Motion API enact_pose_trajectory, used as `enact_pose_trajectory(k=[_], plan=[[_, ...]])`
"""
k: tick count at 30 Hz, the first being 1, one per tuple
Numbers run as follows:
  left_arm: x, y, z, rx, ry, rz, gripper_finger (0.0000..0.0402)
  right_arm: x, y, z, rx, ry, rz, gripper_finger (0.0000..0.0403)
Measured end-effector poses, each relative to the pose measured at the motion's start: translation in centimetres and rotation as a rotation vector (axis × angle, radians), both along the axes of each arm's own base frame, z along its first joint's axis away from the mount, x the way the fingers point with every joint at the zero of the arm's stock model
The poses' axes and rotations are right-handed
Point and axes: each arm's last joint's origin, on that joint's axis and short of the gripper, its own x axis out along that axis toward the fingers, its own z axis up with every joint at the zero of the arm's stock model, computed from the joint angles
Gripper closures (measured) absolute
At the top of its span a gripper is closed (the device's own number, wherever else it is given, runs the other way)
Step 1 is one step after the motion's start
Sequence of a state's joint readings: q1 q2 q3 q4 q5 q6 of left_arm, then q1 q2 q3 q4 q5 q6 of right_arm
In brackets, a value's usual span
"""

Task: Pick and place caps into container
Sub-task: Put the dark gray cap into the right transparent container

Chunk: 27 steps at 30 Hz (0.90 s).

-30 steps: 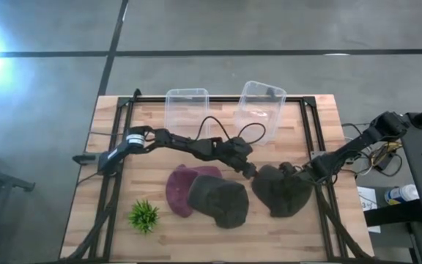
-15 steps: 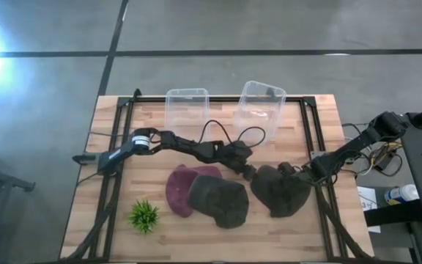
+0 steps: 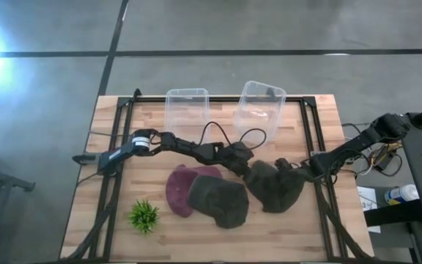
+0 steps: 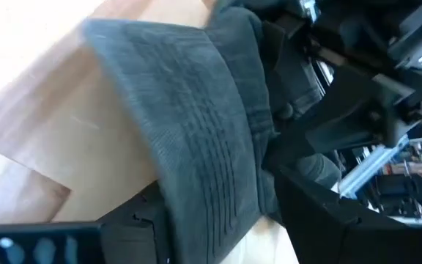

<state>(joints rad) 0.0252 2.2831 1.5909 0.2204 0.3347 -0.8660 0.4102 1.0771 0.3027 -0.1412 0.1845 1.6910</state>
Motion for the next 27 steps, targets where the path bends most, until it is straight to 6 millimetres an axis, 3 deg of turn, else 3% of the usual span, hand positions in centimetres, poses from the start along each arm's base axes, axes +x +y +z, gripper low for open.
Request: enact_pose_trajectory(k=[3, 7, 12, 18, 23, 27], plan=[[0.0, 0.0, 0.4, 0.004, -0.011, -0.011, 0.0234, 0.3, 0.0, 0.3, 0.001, -0.042, 0.009, 0.0236], [0.0, -0.1, 1.3, 0.032, -0.033, -0.023, 0.0301, 0.7, 0.2, 0.9, 0.002, -0.068, 0.02, 0.0236], [-0.7, 0.0, 4.0, 0.129, -0.041, -0.032, 0.0388, 1.6, 0.7, 3.5, -0.028, -0.109, 0.074, 0.0236], [-3.7, 0.5, 10.0, 0.318, -0.016, 0.017, 0.0391, 1.6, 1.8, 9.8, -0.079, -0.181, 0.201, 0.0236], [-7.3, 0.9, 16.6, 0.417, -0.079, 0.072, 0.0391, 0.3, 1.9, 16.0, -0.19, -0.267, 0.231, 0.0236], [-10.5, 1.3, 21.7, 0.544, -0.17, 0.231, 0.0392, -0.8, 1.7, 20.3, -0.344, -0.382, 0.213, 0.0236]])
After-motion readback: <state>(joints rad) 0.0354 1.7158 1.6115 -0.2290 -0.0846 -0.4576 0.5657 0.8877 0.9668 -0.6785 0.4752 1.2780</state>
